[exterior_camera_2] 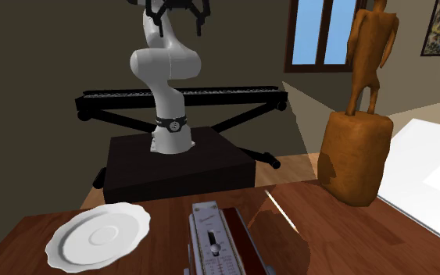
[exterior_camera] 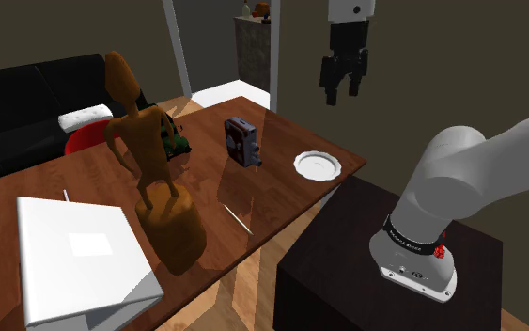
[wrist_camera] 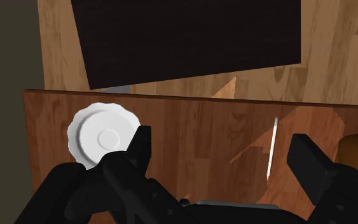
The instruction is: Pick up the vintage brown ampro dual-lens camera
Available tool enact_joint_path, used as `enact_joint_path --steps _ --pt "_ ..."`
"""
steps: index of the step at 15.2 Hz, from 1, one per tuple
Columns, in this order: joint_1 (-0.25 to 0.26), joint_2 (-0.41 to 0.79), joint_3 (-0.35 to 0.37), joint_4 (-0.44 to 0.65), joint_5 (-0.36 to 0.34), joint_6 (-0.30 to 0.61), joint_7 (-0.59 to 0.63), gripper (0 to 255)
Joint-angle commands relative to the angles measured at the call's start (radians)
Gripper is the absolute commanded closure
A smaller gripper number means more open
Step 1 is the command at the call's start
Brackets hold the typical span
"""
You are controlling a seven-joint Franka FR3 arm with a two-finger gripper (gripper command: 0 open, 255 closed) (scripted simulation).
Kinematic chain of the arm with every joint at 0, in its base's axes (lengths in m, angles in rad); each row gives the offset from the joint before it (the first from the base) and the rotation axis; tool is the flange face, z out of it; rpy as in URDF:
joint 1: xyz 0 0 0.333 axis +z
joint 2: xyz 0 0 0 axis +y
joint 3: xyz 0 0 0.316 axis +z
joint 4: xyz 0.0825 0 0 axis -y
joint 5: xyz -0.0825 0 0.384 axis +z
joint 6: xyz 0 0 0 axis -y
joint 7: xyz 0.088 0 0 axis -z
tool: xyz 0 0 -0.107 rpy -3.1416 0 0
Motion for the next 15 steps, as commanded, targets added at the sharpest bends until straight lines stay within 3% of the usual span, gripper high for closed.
enact_joint_path --steps 1,8,15 --pt "0.000 0.000 0.000 0.000 0.000 0.000 0.000 0" --pt "-0.006 0.080 -0.017 -0.155 -0.016 0.334 -0.021 0" --pt "-0.005 0.259 -0.041 -0.228 -0.020 0.688 -0.046 0"
